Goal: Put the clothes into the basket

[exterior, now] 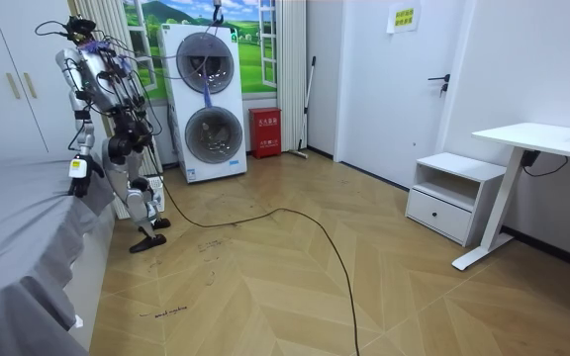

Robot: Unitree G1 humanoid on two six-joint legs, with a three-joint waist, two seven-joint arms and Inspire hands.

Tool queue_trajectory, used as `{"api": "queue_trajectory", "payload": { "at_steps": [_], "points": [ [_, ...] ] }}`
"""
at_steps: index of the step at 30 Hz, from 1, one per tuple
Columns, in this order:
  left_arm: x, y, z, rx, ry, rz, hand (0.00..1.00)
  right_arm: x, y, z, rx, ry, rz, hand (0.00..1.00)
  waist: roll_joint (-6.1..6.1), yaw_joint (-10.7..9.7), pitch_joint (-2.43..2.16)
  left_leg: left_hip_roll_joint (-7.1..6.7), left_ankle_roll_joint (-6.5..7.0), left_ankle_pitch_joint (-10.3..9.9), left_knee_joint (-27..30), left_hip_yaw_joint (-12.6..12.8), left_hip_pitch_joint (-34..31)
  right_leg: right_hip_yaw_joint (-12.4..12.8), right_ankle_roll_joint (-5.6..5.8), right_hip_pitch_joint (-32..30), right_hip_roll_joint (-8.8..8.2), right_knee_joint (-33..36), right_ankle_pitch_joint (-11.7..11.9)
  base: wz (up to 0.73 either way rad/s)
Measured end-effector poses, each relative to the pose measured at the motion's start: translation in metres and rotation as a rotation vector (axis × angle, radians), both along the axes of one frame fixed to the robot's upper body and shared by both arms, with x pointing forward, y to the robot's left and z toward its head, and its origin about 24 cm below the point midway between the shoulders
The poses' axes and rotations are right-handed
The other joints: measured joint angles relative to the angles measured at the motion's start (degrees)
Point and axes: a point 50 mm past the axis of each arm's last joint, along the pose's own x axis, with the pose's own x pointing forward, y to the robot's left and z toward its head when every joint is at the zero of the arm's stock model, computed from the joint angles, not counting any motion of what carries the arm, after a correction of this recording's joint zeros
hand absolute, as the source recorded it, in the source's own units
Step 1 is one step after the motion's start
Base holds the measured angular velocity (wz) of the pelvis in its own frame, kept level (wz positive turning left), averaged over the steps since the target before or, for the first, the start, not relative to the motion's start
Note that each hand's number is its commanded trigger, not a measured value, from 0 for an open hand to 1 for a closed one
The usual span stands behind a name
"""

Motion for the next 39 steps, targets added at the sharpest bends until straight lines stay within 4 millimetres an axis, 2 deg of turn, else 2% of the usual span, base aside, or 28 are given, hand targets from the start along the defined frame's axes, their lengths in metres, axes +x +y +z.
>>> {"api": "queue_trajectory", "payload": {
  "at_steps": [7,9,12,14,16,18,20,21,23,26,28,29,31,32,33,35,39],
  "points": [
    [-0.001,0.001,0.000,-0.002,-0.002,0.001,0.00,0.000,0.000,0.000,-0.004,-0.005,-0.001,0.00,0.05,0.00,-0.04,-0.01,0.00,0.00,0.00,-0.27,0.05,-0.10,0.00,0.12,-0.02,-0.05,0.00,0.00],
    [-0.001,0.001,0.000,-0.002,-0.001,-0.003,0.00,-0.003,-0.001,-0.001,-0.003,0.002,0.002,0.00,0.07,0.00,-0.05,-0.09,0.00,0.00,0.06,-1.27,0.16,-0.49,-0.02,0.49,-0.08,-0.21,-0.01,0.10],
    [-0.003,0.003,0.000,-0.006,0.001,-0.009,0.00,-0.016,0.000,-0.008,0.011,0.030,0.026,0.00,0.13,0.06,-0.11,0.13,-0.01,0.02,-0.16,-2.67,1.35,-1.91,-0.30,2.71,-0.25,-1.57,0.08,0.19],
    [-0.005,0.003,0.000,-0.012,0.005,-0.029,0.00,-0.036,0.000,-0.020,0.038,0.091,0.034,0.00,0.07,0.03,-0.08,0.18,-0.08,0.06,-0.53,-4.65,3.21,-3.58,-0.50,5.80,-0.58,-3.16,0.01,0.36],
    [-0.008,0.002,0.000,-0.013,0.009,-0.051,0.00,-0.045,0.004,-0.026,0.052,0.123,0.066,0.00,0.07,0.21,-0.10,0.10,-0.09,0.05,-0.63,-6.06,4.29,-5.15,-0.56,7.90,-1.05,-4.28,-0.06,0.37],
    [-0.009,0.001,0.000,-0.010,0.011,-0.085,0.00,-0.064,0.009,-0.036,0.085,0.172,0.084,0.00,-0.14,0.38,-0.08,0.03,-0.10,0.06,-0.87,-7.69,6.16,-7.07,-0.69,11.07,-1.58,-5.86,-0.14,0.46],
    [-0.008,0.000,0.000,-0.006,0.017,-0.149,0.00,-0.088,0.016,-0.049,0.143,0.264,0.096,0.00,-0.92,0.82,-0.09,-0.25,-0.10,0.06,-1.28,-10.44,8.63,-10.01,-0.78,15.45,-2.41,-7.66,-0.59,0.64],
    [-0.008,0.000,0.000,-0.002,0.017,-0.161,0.00,-0.093,0.020,-0.052,0.159,0.287,0.105,0.00,-1.14,1.03,-0.12,-0.30,-0.11,0.06,-1.37,-10.85,9.22,-10.77,-0.79,16.47,-2.60,-8.21,-0.68,0.58],
    [-0.008,0.001,0.001,0.014,0.012,-0.198,0.00,-0.108,0.034,-0.063,0.230,0.349,0.134,0.00,-2.36,2.74,-0.21,-0.53,-0.13,0.07,-2.02,-12.45,11.37,-12.57,-0.84,19.84,-2.96,-10.01,-0.75,0.40],
    [-0.006,0.001,0.001,0.027,0.004,-0.213,0.00,-0.117,0.055,-0.073,0.324,0.381,0.165,0.00,-3.67,3.66,-0.70,-0.99,-0.13,0.08,-2.31,-15.43,13.07,-15.62,-0.84,23.83,-3.57,-12.24,-0.75,0.50],
    [-0.006,-0.001,0.001,0.026,0.001,-0.207,0.00,-0.121,0.063,-0.077,0.367,0.409,0.199,0.00,-4.50,4.41,-0.85,-1.25,-0.11,0.09,-2.32,-16.90,14.36,-16.86,-0.70,26.39,-3.90,-13.64,-0.83,0.42],
    [-0.006,-0.001,0.001,0.032,0.002,-0.212,0.00,-0.124,0.069,-0.079,0.389,0.424,0.217,0.00,-4.97,5.52,-1.18,-1.38,-0.12,0.07,-2.48,-17.26,15.13,-17.39,-0.66,27.66,-4.01,-14.47,-0.85,0.31],
    [-0.005,-0.001,0.001,0.035,-0.002,-0.206,0.00,-0.123,0.076,-0.080,0.418,0.432,0.255,0.00,-5.55,6.47,-1.32,-1.69,-0.12,0.06,-2.48,-18.60,15.72,-18.74,-0.66,29.39,-4.19,-15.35,-0.85,0.36],
    [-0.005,-0.002,0.001,0.034,-0.006,-0.206,0.00,-0.124,0.079,-0.081,0.429,0.445,0.280,0.00,-6.24,7.37,-1.08,-1.78,-0.12,0.06,-2.47,-19.21,16.29,-19.45,-0.66,30.28,-4.25,-15.62,-0.85,0.41],
    [-0.004,-0.003,0.001,0.033,-0.010,-0.204,0.00,-0.123,0.081,-0.081,0.427,0.453,0.300,0.00,-6.43,7.72,-1.20,-1.92,-0.12,0.06,-2.46,-19.88,16.40,-19.92,-0.66,30.81,-4.32,-16.06,-0.85,0.30],
    [-0.001,-0.005,0.002,0.031,-0.024,-0.214,0.00,-0.120,0.086,-0.082,0.409,0.485,0.379,0.00,-7.27,8.94,-1.07,-2.21,-0.12,0.06,-2.43,-21.55,17.04,-21.34,-0.64,32.12,-4.52,-16.85,-0.88,0.33],
    [0.002,-0.008,0.002,0.025,-0.037,-0.207,0.00,-0.116,0.089,-0.082,0.392,0.504,0.445,0.00,-8.34,10.32,-1.20,-2.85,-0.10,0.07,-2.32,-23.92,17.64,-23.21,-0.39,34.25,-4.88,-18.09,-1.11,0.33]
  ]
}}
